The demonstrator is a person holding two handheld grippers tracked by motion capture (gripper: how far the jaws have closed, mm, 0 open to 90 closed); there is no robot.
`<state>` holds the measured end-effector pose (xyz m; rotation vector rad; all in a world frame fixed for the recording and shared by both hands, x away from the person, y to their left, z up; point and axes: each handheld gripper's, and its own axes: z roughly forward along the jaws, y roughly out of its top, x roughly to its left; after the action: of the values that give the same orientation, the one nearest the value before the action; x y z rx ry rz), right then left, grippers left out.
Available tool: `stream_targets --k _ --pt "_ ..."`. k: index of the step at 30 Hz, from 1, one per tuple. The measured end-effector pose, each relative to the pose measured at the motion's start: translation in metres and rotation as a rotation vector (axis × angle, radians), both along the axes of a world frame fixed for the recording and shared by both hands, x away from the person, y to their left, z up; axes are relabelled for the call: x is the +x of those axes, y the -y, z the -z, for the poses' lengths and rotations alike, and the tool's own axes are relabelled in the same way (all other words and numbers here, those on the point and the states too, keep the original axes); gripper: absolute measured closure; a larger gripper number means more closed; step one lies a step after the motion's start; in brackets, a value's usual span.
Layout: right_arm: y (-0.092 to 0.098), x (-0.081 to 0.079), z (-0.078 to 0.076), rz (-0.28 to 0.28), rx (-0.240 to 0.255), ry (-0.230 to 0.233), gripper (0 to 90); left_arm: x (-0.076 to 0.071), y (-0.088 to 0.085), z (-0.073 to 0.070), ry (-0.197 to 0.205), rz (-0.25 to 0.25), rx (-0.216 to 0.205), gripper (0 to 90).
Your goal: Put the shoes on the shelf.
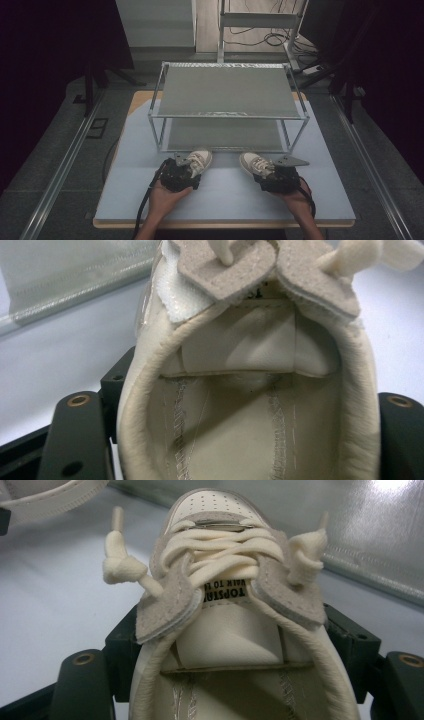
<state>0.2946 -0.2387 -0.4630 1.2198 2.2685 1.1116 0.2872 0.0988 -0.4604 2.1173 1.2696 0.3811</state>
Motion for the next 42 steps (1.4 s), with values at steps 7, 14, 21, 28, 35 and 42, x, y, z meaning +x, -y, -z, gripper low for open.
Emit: stream_targets --k 7,14,21,28,35,42 --pt "-0.009 0.015 -0.007 0.005 0.021 0.0 27.2 0.015 0.003 -0.006 0.014 -0.019 0.006 28.9" --pt "-0.016 0.027 -0.014 0.015 0.031 0.007 27.2 0.03 0.011 -0.011 0.014 -0.017 0.011 28.9" --pt "-0.023 0.041 -0.02 0.032 0.027 0.005 27.2 0.045 0.02 -0.014 0.023 -0.024 0.012 28.9" --pt "-0.03 0.058 -0.018 0.06 0.015 0.002 27.2 0.063 0.03 -0.011 0.013 -0.026 0.03 28.9" --pt "-0.04 0.071 -0.014 0.072 0.005 -0.011 27.2 0.076 0.039 -0.008 0.003 -0.021 0.048 28.9" --pt "-0.047 0.082 -0.011 0.092 -0.013 -0.018 27.2 0.089 0.043 -0.004 0.004 -0.01 0.06 28.9"
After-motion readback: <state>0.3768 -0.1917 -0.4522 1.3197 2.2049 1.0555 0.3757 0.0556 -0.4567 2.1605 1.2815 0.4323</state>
